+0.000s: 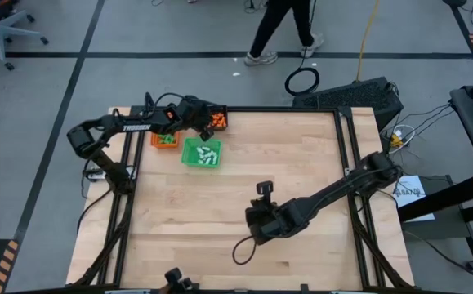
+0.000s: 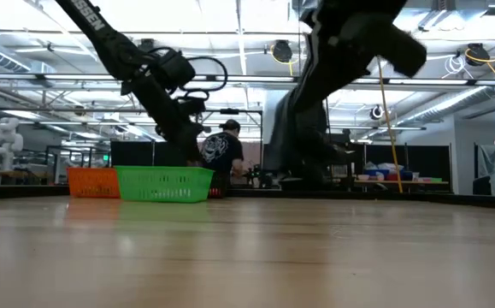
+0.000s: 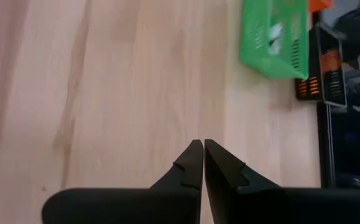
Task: Sort Halloween decoration
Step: Put the orange skeleton toy into the black bin, then return to Home Position
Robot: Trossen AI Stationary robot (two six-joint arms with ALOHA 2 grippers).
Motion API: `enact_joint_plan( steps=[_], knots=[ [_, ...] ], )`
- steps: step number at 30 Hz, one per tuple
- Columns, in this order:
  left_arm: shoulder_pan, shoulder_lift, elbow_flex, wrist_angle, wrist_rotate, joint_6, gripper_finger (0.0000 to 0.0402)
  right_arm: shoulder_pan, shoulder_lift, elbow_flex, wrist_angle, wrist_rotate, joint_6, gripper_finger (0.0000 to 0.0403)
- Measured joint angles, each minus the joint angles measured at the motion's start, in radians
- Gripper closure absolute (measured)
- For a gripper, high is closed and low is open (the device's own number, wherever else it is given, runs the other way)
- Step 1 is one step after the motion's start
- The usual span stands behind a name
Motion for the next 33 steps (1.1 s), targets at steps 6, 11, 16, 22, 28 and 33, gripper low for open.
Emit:
enact_joint_plan(
  steps=[6, 11, 16, 22, 28, 33],
  knots=[
    [0.009, 0.000, -0.001, 0.009, -0.001, -0.001, 0.0258, 0.001, -0.109, -0.092, 0.126, 0.003, -0.020, 0.0403],
    [-0.014, -0.070, -0.001, -0.018, 0.063, -0.046, 0.0253, 0.000, -0.195, -0.215, 0.284, -0.003, -0.126, 0.0403],
    [-0.074, -0.212, -0.001, -0.187, 0.278, -0.129, 0.0260, -0.012, -0.354, -0.422, 0.598, -0.133, -0.324, 0.0403],
    [-0.270, -0.404, -0.019, -0.333, 0.211, -0.129, 0.0319, -0.049, -0.570, -0.659, 0.830, -0.224, -0.431, 0.0403],
    [-0.494, -0.559, -0.163, -0.219, 0.204, -0.030, 0.0394, -0.124, -0.720, -0.870, 1.003, -0.339, -0.457, 0.0403],
    [-0.577, -0.636, -0.345, 0.036, 0.166, -0.051, 0.0395, -0.160, -0.784, -1.001, 1.093, -0.345, -0.407, 0.0403]
  ],
)
